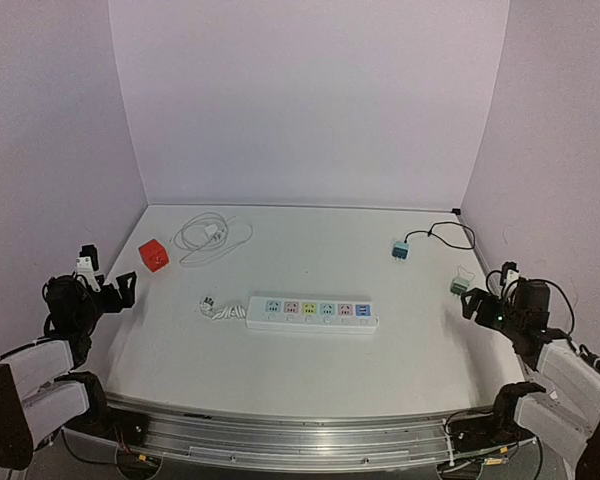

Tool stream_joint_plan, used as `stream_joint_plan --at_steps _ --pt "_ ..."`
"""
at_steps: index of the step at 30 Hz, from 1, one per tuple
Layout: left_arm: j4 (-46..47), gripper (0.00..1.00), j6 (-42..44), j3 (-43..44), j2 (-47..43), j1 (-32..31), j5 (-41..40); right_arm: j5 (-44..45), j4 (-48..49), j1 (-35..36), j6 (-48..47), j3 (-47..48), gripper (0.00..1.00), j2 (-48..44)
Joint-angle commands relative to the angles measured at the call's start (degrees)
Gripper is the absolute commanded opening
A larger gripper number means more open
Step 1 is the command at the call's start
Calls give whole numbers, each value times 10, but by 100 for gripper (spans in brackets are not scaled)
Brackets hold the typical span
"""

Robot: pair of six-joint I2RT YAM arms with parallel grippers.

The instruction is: Insert the plug

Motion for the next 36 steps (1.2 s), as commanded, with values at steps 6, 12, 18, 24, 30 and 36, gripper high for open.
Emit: stream_joint_plan --at_steps 6,12,18,24,30,36 --pt "-32 100 69 16 21 3 178 15 -13 0 62 88 98 39" --pt "-74 100 85 105 70 2 84 -49 -72 0 85 202 97 122" --pt "-135 99 37 215 108 -9 177 -12 -262 0 124 398 83 299" --pt "-144 99 -29 272 184 -60 183 55 -500 1 162 636 78 525" --pt "-155 99 4 307 241 -135 181 64 -616 1 144 813 84 712" --pt "-137 99 23 324 282 -139 168 54 -732 1 111 958 79 859"
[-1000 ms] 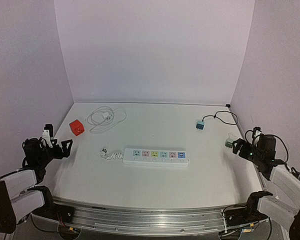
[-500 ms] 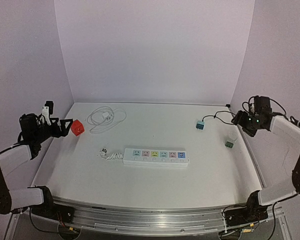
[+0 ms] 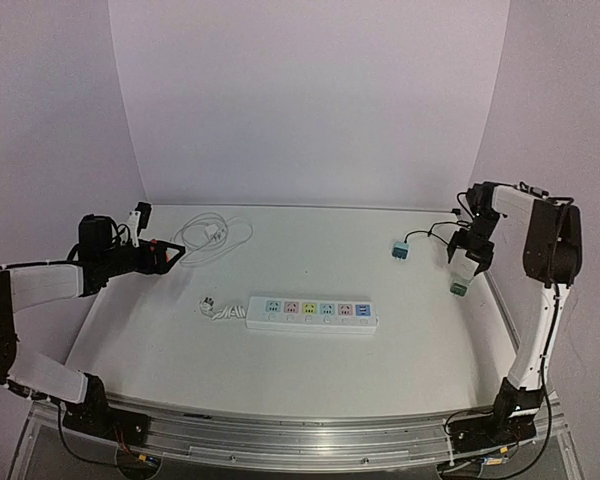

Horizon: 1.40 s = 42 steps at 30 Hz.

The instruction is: Insert the plug

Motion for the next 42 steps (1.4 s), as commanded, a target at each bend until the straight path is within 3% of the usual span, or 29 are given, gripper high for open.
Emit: stream_joint_plan --at_steps 1,8,16,19,27,33,42 --pt "14 99 23 33 24 1 -8 12 -138 1 -26 83 79 67" --pt "23 100 24 29 41 1 -7 -3 -144 -1 -37 126 69 121" --pt "26 99 34 34 52 1 -10 -3 -151 -2 -35 105 62 122" --pt "31 99 33 35 56 1 -8 1 -150 -5 -36 103 50 123" --pt "26 98 29 33 51 -1 -3 -5 -149 -6 -54 119 0 117" --pt "22 94 39 56 43 -27 -3 33 -106 26 -18 99 0 -22" --pt "75 93 98 138 54 -136 10 148 158 231 46 15 0 -263"
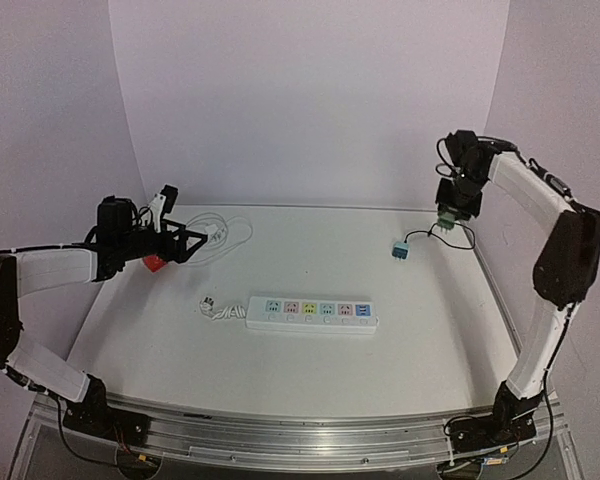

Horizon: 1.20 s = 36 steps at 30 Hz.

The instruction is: Insert the plug

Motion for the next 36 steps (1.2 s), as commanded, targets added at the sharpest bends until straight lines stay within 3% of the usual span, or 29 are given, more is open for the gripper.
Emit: stream_joint_plan --at_steps 1,9,15,24,36 --pt "67 93 31 60 4 -60 17 52 188 97 62 -63 0 -117" --pt "233 96 5 138 64 -177 9 63 558 231 166 -186 0 -170" --pt "314 98 -20 202 126 -234 14 66 720 318 166 -170 0 -115" --pt "258 95 -29 304 173 -250 -52 31 729 389 153 -114 0 -55" --pt "253 59 9 317 172 -250 -55 0 725 402 155 -89 0 -35"
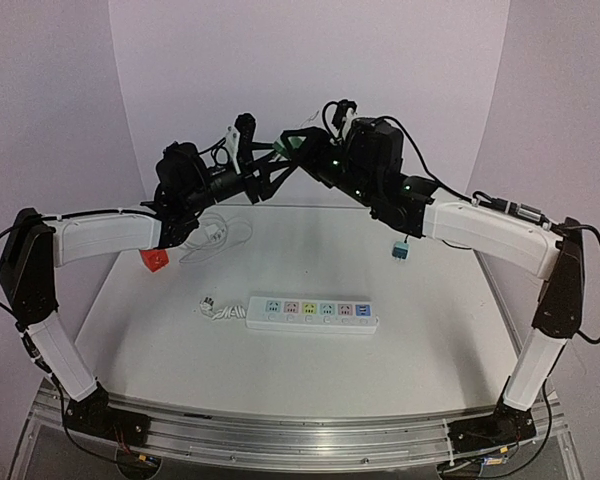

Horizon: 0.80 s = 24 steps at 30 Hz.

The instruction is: Insert the plug

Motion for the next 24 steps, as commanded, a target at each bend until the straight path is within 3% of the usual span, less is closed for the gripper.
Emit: stream_joint_plan --at_steps 1,6,13,19,21,24 --pt "8 59 24 29 -4 1 0 -11 27 6 -1 24 0 6" --pt "23 54 48 12 -11 1 0 -7 27 6 7 11 0 10" --pt "41 38 67 1 -18 1 -7 -19 22 6 9 10 0 16" --pt "51 37 85 -6 -23 1 -9 -25 10 6 11 3 0 20" --pt "52 28 90 -7 -23 0 -5 -30 8 6 15 2 0 22" --pt "51 4 95 -12 -25 0 1 -34 6 6 15 3 0 24"
